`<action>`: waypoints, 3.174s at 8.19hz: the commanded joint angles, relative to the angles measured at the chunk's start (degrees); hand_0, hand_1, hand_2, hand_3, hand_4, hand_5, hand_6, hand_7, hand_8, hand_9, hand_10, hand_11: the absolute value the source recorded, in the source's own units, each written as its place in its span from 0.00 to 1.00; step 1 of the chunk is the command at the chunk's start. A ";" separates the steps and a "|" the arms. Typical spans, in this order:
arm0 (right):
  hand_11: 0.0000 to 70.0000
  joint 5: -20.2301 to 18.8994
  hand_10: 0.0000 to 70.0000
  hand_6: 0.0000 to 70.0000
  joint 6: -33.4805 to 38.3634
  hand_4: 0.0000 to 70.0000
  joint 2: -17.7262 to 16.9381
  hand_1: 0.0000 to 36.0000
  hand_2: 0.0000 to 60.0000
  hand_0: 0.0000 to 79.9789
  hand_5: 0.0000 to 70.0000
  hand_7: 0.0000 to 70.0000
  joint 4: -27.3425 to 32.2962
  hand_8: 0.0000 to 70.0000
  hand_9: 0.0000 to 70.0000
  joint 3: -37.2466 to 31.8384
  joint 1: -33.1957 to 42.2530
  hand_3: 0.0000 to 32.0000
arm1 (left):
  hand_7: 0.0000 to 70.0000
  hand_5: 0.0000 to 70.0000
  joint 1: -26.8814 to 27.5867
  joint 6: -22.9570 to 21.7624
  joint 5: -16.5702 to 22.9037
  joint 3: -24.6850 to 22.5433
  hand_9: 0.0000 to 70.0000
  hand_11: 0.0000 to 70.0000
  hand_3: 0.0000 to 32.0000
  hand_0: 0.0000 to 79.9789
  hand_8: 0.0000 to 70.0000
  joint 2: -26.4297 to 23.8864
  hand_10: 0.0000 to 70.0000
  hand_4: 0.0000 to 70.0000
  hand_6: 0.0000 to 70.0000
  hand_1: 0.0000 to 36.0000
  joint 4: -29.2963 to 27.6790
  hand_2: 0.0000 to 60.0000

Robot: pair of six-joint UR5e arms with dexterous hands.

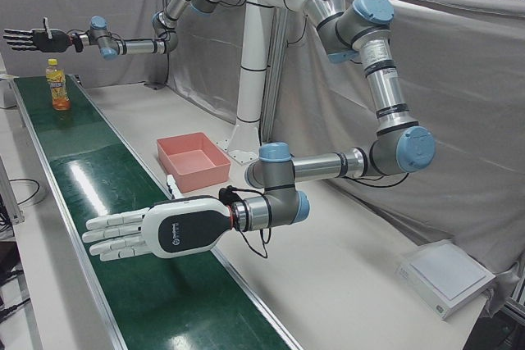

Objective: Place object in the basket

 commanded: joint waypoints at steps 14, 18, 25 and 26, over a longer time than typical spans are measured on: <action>0.00 0.00 0.00 0.00 0.00 0.00 0.00 0.00 0.00 0.00 0.00 0.00 0.00 0.00 0.00 0.00 0.00 0.00 | 0.00 0.03 0.08 -0.12 0.09 -0.03 0.00 0.10 0.00 0.65 0.00 0.09 0.05 0.05 0.00 0.37 0.09 0.00; 0.00 0.00 0.00 0.00 0.09 0.00 0.00 0.00 0.00 0.00 0.00 0.00 0.00 0.00 0.00 0.00 0.00 0.00 | 0.00 0.02 -0.27 -0.12 0.00 -0.03 0.00 0.10 0.00 0.64 0.00 0.09 0.05 0.04 0.00 0.37 0.09 0.00; 0.00 0.00 0.00 0.00 0.09 0.00 0.00 0.00 0.00 0.00 0.00 0.00 0.00 0.00 0.00 0.09 0.00 0.00 | 0.00 0.02 -0.45 -0.47 0.00 -0.38 0.00 0.11 0.00 0.64 0.00 0.44 0.05 0.05 0.00 0.36 0.00 0.00; 0.00 0.00 0.00 0.00 0.00 0.00 0.00 0.00 0.00 0.00 0.00 0.00 0.00 0.00 0.00 0.00 0.00 0.00 | 0.00 0.02 -0.45 -0.56 0.00 -0.47 0.00 0.10 0.00 0.64 0.00 0.44 0.05 0.05 0.00 0.36 0.09 0.00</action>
